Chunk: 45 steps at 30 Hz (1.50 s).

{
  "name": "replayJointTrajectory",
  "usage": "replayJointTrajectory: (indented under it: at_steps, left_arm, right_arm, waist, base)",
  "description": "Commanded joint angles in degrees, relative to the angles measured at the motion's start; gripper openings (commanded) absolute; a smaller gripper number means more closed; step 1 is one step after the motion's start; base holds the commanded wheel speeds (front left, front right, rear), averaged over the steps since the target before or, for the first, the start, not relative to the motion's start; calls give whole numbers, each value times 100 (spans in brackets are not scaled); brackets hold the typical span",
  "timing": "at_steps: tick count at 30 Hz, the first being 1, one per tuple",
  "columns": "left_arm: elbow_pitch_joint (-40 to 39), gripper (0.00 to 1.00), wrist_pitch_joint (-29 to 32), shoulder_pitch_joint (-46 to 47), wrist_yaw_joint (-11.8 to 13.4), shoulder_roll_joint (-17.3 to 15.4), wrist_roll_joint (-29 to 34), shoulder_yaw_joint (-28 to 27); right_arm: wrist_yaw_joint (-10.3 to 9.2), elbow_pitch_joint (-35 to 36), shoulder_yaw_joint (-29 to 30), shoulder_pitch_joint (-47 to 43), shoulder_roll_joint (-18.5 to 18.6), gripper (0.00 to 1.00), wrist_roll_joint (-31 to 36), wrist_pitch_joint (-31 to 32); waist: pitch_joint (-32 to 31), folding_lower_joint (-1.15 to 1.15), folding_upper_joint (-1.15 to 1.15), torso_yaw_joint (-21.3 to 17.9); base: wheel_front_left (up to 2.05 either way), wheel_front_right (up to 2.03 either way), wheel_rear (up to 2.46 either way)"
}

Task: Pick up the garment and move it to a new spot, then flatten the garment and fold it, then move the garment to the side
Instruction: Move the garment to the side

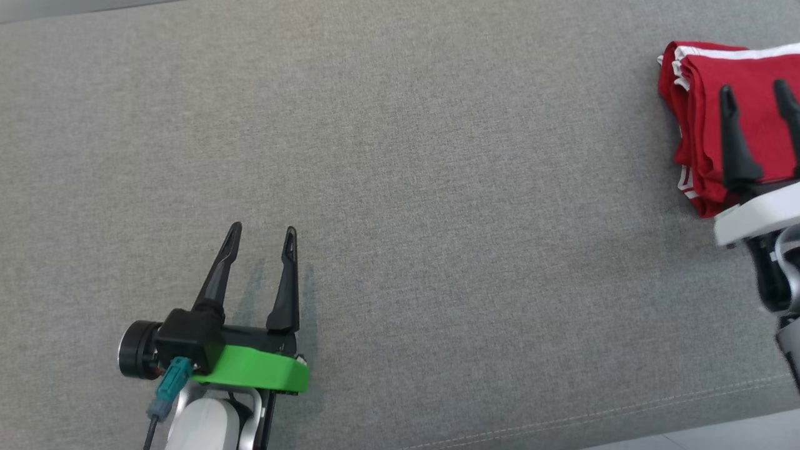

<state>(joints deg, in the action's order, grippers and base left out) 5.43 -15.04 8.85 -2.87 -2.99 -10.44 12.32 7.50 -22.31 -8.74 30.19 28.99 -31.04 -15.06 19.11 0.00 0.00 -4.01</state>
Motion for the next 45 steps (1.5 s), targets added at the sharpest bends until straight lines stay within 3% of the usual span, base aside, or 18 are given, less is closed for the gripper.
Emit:
replayJointTrajectory:
  at_steps: [1, 11, 18, 24, 32, 45]
  left_arm:
    - [27, 100, -15, -117, 107, 2, -100, -73]
    - [190, 100, -15, -454, 452, 10, -872, -179]
    - [217, 100, -15, -767, 544, 8, -767, -287]
    - [75, 100, -15, -1098, 473, 6, -427, -372]
    - [-141, 100, -15, -1428, 341, 5, -236, -453]
    - [181, 100, -15, -1491, 309, 5, -206, -419]
  right_arm:
    - [-3, 291, 37, -302, -268, 100, 236, -15]
    - [-4, 1228, -172, -1469, -1282, 100, 1182, -16]
    - [-4, 1885, 129, -2217, -1702, 100, 1715, -15]
    - [-4, 2391, 456, -2956, -2092, 100, 2035, -15]
    - [-4, 2191, 566, -3598, -2365, 100, 2059, -16]
    - [-4, 1960, 508, -3798, -2442, 100, 2092, -16]
  waist:
    - [-442, 0, 0, 239]
    - [-1238, 0, 0, 501]
    - [-1685, 0, 0, 552]
    - [-1945, 0, 0, 606]
    - [-2187, 0, 0, 618]
    - [-2292, 0, 0, 626]
  base:
    - [0, 0, 0]
    - [0, 0, 0]
    - [0, 0, 0]
    - [0, 0, 0]
    - [0, 0, 0]
    - [0, 0, 0]
